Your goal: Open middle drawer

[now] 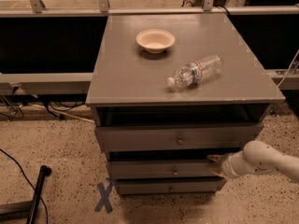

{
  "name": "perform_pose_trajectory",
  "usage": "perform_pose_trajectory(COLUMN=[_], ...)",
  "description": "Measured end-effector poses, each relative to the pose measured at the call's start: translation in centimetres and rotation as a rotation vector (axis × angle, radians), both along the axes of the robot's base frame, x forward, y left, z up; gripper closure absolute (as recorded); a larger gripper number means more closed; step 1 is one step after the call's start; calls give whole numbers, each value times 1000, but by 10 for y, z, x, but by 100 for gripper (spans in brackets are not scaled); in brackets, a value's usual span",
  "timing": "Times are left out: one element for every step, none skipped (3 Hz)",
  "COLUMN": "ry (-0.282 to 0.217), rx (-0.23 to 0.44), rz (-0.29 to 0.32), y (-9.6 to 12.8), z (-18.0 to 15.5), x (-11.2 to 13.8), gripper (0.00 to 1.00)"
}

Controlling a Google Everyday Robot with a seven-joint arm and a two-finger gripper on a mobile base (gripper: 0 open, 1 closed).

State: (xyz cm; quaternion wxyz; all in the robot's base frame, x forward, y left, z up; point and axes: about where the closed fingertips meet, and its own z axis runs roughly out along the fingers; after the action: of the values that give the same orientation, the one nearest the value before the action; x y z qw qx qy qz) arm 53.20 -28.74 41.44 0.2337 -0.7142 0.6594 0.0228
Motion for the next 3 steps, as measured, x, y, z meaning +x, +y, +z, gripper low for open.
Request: perform_pose_trajectory(ry=[0,0,0], rx=[0,0,0], rz=[0,0,0], y=[0,0,0], z=[1,1,1], x=[0,0,0], gripper=[52,29,4])
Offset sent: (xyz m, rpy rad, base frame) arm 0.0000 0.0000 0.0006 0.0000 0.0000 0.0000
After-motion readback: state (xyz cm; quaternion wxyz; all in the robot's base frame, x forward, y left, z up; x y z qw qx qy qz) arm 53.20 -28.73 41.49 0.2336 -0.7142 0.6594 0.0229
